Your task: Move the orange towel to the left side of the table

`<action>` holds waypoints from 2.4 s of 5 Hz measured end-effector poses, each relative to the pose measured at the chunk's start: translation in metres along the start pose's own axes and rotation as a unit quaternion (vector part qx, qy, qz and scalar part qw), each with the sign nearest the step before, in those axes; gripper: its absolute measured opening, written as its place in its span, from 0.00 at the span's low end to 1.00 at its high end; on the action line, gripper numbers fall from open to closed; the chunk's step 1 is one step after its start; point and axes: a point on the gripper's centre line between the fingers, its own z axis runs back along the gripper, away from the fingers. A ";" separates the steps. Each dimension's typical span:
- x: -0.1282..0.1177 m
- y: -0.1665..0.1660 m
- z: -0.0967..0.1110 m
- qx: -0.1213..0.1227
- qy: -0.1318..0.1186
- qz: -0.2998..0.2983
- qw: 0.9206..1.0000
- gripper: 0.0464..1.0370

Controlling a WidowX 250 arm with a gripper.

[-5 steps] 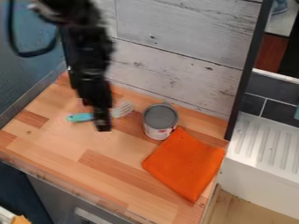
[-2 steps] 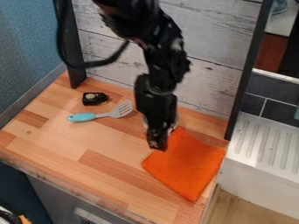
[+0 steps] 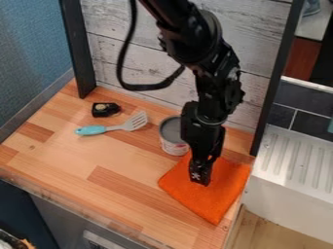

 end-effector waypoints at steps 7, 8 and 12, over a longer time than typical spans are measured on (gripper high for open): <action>0.053 0.055 -0.025 0.043 -0.020 0.058 0.997 0.96; 0.080 0.052 -0.026 0.045 -0.025 0.106 0.993 0.96; 0.187 0.071 -0.022 0.075 -0.101 0.292 0.948 0.96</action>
